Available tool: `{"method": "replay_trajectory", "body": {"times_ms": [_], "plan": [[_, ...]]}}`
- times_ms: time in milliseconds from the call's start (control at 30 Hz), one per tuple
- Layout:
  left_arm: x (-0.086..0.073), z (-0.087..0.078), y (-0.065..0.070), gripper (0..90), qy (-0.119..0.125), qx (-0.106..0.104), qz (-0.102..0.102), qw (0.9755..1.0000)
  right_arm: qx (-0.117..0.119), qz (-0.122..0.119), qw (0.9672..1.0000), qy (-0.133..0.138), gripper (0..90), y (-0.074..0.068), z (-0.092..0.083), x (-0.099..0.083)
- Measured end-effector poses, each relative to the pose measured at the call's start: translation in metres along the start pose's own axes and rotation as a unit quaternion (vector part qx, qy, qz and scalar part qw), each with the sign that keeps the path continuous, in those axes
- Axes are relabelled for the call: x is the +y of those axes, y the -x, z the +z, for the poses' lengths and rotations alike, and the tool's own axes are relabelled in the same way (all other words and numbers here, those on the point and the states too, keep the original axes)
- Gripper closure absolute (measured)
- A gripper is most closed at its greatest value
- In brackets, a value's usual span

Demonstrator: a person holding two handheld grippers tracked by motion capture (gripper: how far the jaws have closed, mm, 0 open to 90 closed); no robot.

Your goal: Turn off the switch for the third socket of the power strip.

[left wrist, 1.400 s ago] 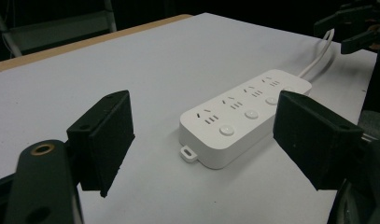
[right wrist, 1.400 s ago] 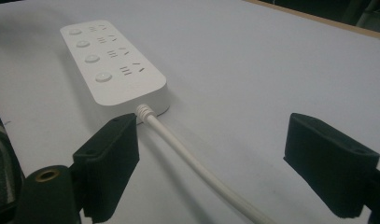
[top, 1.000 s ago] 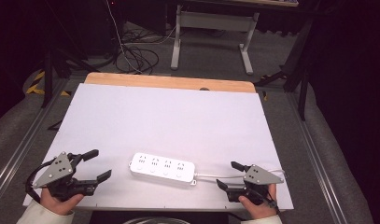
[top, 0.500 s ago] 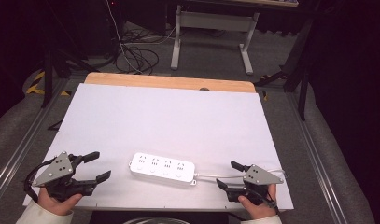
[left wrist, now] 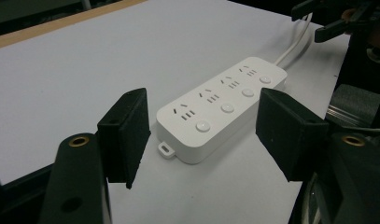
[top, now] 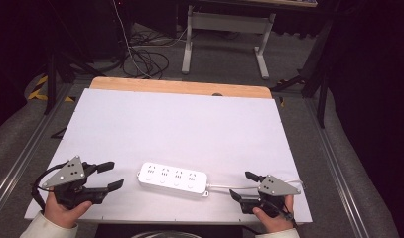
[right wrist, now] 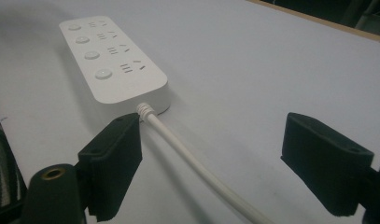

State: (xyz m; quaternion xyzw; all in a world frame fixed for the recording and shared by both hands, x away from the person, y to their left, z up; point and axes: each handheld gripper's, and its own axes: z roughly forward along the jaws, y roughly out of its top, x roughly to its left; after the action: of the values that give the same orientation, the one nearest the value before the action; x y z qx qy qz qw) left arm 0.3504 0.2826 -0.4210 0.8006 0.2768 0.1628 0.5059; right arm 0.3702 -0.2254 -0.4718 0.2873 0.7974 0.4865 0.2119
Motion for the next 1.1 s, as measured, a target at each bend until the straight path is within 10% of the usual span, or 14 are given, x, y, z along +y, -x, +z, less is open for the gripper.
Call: {"method": "replay_trajectory", "body": {"times_ms": [1100], "plan": [[0.046, 0.056, 0.015, 42.8, -0.017, -0.057, 0.028, 0.9978, 0.009, -0.007, 0.9999, -0.007, 20.1, -0.001, 0.005, -0.002]]}}
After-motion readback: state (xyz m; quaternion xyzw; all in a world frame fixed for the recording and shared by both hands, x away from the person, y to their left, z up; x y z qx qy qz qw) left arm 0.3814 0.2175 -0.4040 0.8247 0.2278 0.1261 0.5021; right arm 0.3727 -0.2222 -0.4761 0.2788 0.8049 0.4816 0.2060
